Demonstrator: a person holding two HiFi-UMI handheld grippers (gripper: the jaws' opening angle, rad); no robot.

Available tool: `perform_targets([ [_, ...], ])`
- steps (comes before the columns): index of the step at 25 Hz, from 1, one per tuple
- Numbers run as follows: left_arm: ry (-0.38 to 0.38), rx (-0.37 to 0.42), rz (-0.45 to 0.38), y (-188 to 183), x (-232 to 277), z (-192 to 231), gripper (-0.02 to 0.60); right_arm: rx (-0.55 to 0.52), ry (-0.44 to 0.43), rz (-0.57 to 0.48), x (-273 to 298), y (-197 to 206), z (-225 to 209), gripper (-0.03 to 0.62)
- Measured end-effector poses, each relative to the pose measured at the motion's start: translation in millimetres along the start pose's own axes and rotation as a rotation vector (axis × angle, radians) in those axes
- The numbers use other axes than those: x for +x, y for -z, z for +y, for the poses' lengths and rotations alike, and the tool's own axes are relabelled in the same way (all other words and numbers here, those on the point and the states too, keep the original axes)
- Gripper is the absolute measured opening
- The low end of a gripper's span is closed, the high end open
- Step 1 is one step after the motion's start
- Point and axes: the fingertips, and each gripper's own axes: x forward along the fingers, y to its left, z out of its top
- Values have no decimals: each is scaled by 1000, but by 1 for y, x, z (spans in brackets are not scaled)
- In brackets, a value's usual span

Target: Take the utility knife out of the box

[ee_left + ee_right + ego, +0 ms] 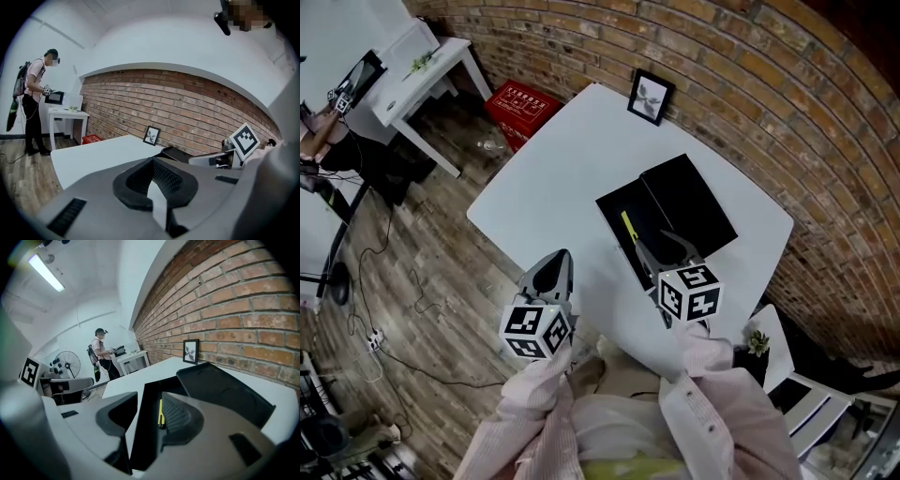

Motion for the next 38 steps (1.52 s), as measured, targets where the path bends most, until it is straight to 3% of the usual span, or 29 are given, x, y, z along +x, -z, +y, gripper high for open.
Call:
perform_targets([
  [12,38,-39,68,14,42,10,-8,-35,10,145,40,18,-12,158],
  [23,99,-74,147,35,74,23,-8,-57,39,372,70,46,-18,156],
  [38,101,-114,186,49,87,39,-8,-94,65,600,93,76,-25,149],
])
